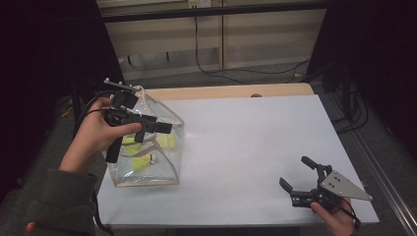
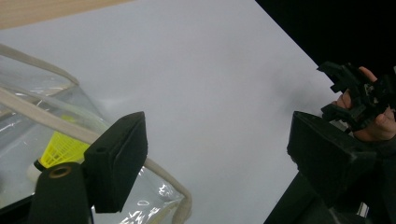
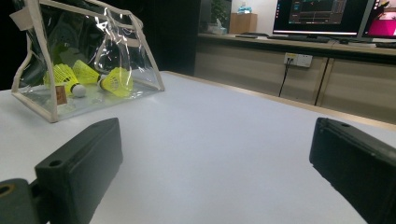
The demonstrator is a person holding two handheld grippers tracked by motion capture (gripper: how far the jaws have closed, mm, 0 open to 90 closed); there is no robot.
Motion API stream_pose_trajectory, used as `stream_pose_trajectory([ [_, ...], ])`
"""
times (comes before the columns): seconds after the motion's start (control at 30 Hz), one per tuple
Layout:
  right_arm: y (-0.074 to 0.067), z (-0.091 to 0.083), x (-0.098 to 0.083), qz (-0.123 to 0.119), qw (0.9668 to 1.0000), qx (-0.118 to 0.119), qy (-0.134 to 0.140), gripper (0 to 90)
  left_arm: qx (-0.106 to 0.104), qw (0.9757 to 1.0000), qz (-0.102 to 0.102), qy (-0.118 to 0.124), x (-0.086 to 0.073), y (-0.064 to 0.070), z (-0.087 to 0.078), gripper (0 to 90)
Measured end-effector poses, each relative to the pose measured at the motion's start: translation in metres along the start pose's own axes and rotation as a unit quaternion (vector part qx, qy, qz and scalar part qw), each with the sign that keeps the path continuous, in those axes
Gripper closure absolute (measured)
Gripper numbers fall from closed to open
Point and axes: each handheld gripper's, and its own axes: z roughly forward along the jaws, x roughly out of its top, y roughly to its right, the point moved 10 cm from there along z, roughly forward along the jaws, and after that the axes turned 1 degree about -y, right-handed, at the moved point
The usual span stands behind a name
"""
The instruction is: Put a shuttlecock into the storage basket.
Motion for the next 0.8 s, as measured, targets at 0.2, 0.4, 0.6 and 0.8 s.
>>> stream_pose_trajectory([
  [0.2,0.000,0.000,0.000,0.000,1.0000,0.000,0.000,2.3,-0.015,0.9998,0.006,0.007,0.003,0.011,0.004,19.7],
  [0.4,0.000,0.000,0.000,-0.001,1.0000,0.000,0.002,2.3,-0.038,0.9992,0.008,0.007,-0.002,0.021,0.016,18.7],
  [0.6,0.000,0.000,0.000,0.000,1.0000,0.001,0.000,2.3,-0.049,0.9985,0.022,0.002,-0.008,0.029,0.026,18.1],
  [0.8,0.000,0.000,0.000,0.001,1.0000,0.001,0.000,2.3,-0.068,0.9973,0.027,0.008,-0.012,0.038,0.034,17.0],
])
